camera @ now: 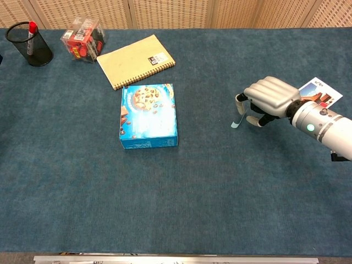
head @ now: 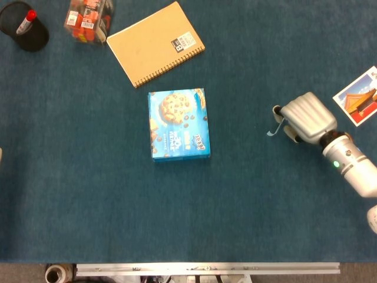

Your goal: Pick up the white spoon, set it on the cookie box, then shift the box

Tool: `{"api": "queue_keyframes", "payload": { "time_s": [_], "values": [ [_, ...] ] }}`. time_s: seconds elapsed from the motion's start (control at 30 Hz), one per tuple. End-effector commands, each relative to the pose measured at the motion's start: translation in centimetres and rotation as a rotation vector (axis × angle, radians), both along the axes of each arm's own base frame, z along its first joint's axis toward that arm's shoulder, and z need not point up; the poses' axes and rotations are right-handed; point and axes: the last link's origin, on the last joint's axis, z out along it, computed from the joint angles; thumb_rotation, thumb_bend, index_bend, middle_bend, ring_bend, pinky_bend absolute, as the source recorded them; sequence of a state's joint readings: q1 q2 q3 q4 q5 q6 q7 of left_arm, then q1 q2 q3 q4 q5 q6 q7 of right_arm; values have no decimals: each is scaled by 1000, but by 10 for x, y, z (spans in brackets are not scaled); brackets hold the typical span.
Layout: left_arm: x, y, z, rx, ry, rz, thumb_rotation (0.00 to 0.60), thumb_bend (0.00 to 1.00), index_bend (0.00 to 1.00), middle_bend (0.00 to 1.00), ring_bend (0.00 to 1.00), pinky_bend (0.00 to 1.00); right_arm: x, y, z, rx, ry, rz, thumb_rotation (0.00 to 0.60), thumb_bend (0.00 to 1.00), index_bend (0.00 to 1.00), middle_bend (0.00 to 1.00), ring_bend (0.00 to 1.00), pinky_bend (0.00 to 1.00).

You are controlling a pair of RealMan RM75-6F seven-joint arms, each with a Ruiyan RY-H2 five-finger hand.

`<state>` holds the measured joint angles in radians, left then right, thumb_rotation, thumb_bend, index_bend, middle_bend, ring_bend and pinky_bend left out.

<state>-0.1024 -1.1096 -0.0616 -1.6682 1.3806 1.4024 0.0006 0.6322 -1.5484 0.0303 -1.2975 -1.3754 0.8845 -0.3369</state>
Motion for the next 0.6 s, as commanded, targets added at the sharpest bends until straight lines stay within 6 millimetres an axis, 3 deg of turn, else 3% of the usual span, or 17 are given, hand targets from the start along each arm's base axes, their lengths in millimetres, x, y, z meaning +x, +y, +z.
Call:
{"api": "queue_keyframes", "payload": {
  "time_s": [0.03, 0.6],
  "values": [
    [0, 0, 0, -1, -1, 1, 600, 325, 84, 232, 246, 308, 0, -1, 0, -1, 5, 2, 600, 330, 500, 1000, 1000, 1000],
    [-3, -1, 1, -7, -5, 9, 600, 326, 84, 230, 246, 308, 0, -2, -6, 10, 33, 9, 600, 331, 500, 1000, 1000, 1000]
  ]
}}
